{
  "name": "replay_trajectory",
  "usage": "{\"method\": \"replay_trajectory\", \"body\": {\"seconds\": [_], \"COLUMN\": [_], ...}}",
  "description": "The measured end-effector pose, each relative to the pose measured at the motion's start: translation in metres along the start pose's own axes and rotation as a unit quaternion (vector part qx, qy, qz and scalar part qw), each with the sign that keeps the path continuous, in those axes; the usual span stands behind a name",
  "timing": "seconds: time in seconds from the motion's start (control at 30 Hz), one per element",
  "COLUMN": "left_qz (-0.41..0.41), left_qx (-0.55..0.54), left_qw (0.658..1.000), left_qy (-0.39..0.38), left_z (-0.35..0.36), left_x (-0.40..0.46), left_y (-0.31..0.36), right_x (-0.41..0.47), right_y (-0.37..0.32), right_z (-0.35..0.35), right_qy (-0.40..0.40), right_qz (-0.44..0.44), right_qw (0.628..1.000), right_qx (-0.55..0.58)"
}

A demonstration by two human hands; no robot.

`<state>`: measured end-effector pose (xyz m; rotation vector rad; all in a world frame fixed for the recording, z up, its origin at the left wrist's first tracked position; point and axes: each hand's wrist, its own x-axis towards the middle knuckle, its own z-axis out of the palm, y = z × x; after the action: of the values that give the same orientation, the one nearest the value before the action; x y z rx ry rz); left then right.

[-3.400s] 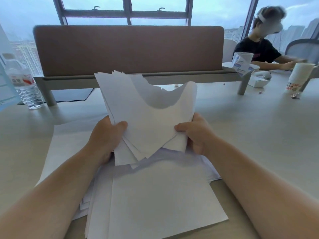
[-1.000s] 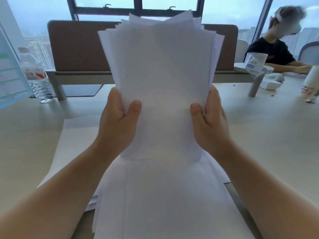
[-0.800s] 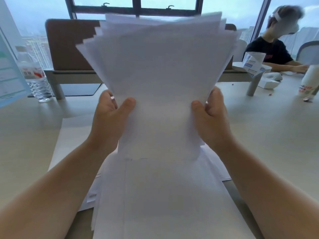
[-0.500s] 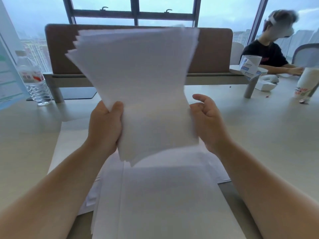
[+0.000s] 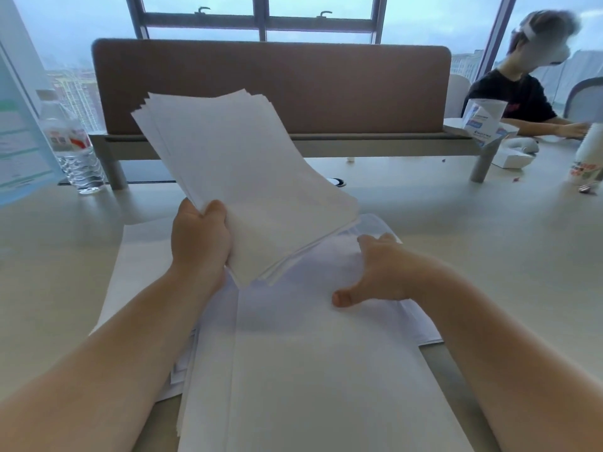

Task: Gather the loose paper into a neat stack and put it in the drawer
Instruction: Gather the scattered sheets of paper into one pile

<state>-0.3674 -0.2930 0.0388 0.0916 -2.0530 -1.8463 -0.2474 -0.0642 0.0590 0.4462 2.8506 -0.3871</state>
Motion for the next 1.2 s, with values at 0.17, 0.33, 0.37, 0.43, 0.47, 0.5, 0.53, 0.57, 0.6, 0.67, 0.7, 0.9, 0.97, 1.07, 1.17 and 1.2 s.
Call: {"method": "replay_trajectory", "body": {"seconds": [0.17,0.33,0.37,0.43,0.47,0.5,0.53,0.57,0.6,0.67,0.7,0.9,0.97,1.07,1.17,1.2], "left_qz": [-0.001,-0.006,-0.006,-0.008,-0.007,-0.006,-0.005,-0.004,-0.002,0.002,0.002,-0.006,-0.009,-0.009,-0.022,-0.027], "left_qx": [0.000,0.004,-0.001,-0.004,-0.004,-0.002,-0.003,-0.003,-0.003,-0.002,-0.004,-0.005,0.008,0.014,0.006,0.000], "left_qw": [1.000,1.000,1.000,1.000,1.000,1.000,1.000,1.000,1.000,1.000,1.000,1.000,1.000,0.999,0.999,0.999], "left_qy": [-0.007,0.004,0.007,0.008,0.009,0.009,0.011,0.011,0.012,0.014,0.015,0.002,-0.016,-0.030,-0.038,-0.034], "left_z": [0.002,0.001,0.000,0.001,0.001,0.000,0.000,0.000,0.000,0.000,-0.001,0.003,0.004,0.007,0.007,0.006], "left_x": [0.001,0.002,0.002,0.000,-0.001,-0.001,-0.001,-0.001,-0.002,-0.002,-0.002,-0.003,-0.006,-0.003,-0.002,-0.003], "left_y": [-0.004,-0.005,-0.004,-0.002,-0.001,0.000,0.001,0.000,0.001,0.000,0.000,-0.003,-0.008,-0.013,-0.013,-0.012], "right_x": [0.000,0.014,0.019,0.028,0.033,0.036,0.040,0.044,0.047,0.050,0.048,0.007,0.002,0.008,0.018,0.019], "right_y": [-0.002,0.007,0.009,0.015,0.017,0.019,0.020,0.021,0.022,0.023,0.024,0.019,0.015,0.014,0.014,0.013], "right_z": [0.000,0.004,0.005,0.008,0.008,0.010,0.011,0.014,0.015,0.016,0.015,-0.005,-0.009,-0.009,-0.005,-0.005], "right_qy": [0.017,0.032,0.039,0.068,0.089,0.112,0.138,0.164,0.186,0.223,0.228,0.086,0.079,0.081,0.088,0.082], "right_qz": [-0.010,-0.016,-0.014,-0.012,-0.015,-0.014,-0.011,-0.005,0.002,0.010,0.017,0.053,0.048,0.040,0.013,0.002], "right_qw": [1.000,0.997,0.997,0.994,0.992,0.989,0.986,0.982,0.980,0.973,0.972,0.995,0.996,0.983,0.932,0.918], "right_qx": [0.020,0.066,0.072,0.080,0.087,0.095,0.097,0.090,0.076,0.056,0.060,-0.025,0.007,0.161,0.353,0.388]}}
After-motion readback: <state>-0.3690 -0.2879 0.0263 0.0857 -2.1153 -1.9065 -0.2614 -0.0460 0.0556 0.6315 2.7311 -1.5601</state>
